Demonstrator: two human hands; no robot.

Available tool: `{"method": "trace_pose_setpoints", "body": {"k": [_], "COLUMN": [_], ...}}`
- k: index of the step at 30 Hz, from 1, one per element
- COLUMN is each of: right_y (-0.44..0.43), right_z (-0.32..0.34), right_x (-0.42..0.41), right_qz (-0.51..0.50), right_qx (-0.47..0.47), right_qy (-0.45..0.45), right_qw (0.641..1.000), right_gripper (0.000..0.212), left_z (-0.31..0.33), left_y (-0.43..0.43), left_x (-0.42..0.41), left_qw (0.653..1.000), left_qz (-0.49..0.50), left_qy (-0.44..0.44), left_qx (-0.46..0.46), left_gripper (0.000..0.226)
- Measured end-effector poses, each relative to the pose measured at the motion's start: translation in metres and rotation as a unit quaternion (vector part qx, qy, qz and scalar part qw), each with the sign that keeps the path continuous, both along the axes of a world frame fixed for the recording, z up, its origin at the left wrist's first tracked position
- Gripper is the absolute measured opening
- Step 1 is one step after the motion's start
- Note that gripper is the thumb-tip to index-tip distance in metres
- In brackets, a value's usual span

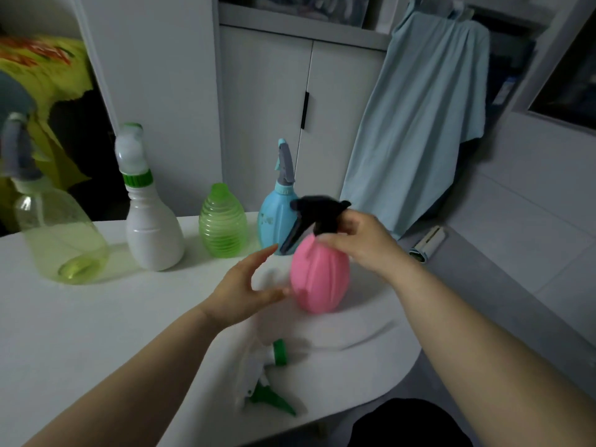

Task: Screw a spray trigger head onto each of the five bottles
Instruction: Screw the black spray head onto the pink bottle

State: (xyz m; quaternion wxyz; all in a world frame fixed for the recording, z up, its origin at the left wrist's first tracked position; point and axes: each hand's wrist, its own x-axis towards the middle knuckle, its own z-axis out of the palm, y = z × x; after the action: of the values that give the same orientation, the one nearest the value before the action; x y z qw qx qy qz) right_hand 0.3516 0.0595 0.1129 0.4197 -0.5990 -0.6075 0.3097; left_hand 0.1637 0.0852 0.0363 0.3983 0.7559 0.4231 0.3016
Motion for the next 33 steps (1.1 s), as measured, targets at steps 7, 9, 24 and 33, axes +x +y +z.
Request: {"method": "trace_pose_setpoints", "body": {"k": [7,9,24,33], "right_y": [0.039,0.052,0.110,0.112], "right_z": [0.000,-0.004,-0.026,-0.036], "right_x": [0.013,0.015,0.021,0.021], "right_qz": [-0.267,-0.290,-0.354,-0.327], "right_qx": [0.119,0.100,0.093,0.074], "right_qy": [-0.115,-0.095,-0.073,-0.093], "right_qw": [0.949,0.947,0.928,0.937], "right_gripper": [0.038,0.041,0.045,0.048], "left_z": [-0.042,-0.047,-0.057,-0.057], "left_y": [-0.002,0.000,0.010,0.011], "left_x": [-0.039,-0.040,-0.039,-0.039], "left_qw": [0.966,0.961,0.952,0.952], "left_qz": [0.069,0.065,0.067,0.079], "left_qy": [0.228,0.241,0.262,0.254], "left_qx": [0.103,0.118,0.141,0.151], "left_gripper": [0.064,0.068,0.065,0.083]}}
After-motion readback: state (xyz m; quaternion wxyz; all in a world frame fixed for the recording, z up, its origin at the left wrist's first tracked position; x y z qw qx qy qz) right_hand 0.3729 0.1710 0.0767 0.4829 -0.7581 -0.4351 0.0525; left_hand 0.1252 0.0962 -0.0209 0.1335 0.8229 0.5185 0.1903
